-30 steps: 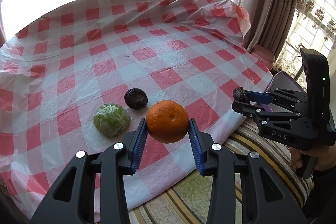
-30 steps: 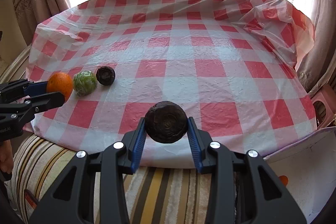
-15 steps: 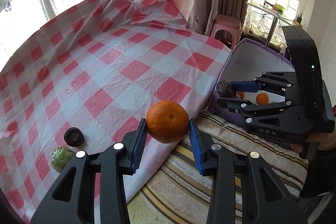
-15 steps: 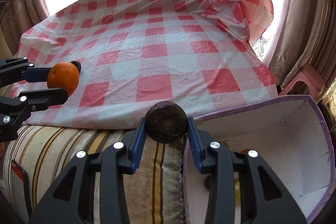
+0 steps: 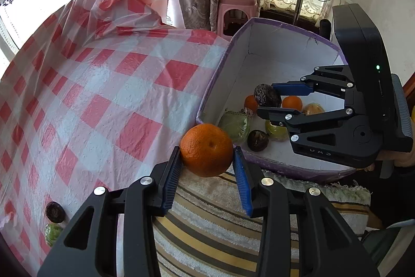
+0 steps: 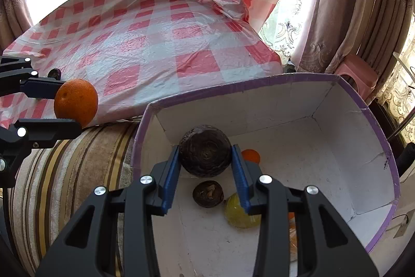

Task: Organize fruits
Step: 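Carry both fruits over the white box and open both tools to release them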

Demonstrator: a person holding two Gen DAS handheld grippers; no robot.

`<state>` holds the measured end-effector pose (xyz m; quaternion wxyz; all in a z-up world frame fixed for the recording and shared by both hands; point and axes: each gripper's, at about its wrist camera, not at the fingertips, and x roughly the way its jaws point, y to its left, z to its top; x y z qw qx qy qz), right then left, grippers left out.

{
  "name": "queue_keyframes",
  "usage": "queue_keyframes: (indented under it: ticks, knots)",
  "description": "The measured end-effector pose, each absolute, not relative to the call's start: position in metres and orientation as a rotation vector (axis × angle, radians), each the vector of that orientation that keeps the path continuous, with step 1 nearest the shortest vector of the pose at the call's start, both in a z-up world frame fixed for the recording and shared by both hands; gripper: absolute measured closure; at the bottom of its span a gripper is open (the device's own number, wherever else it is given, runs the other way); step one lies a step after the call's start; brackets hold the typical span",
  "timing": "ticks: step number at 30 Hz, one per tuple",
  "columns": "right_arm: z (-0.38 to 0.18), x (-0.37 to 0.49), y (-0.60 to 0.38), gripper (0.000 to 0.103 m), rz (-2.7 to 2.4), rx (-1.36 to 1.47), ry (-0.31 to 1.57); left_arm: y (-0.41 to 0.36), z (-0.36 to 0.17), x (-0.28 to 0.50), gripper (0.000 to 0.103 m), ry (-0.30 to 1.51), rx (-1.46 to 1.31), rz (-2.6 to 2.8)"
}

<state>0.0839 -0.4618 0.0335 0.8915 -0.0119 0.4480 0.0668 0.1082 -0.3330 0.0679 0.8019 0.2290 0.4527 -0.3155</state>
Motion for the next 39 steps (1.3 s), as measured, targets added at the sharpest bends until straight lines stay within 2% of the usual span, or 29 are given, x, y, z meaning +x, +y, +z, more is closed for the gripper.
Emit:
queue_keyframes:
  ticks: [17,39]
  knots:
    - [0.011,0.079,-0.505,0.064,0.007,-0.045,0.993,-0.394,0.031,0.098,0.065,1.07,0.611,-0.804]
    - [0.004,0.079,-0.513,0.06,-0.015,-0.017,1.016,-0.413,0.01,0.099,0.063,1.133,0.646,-0.851]
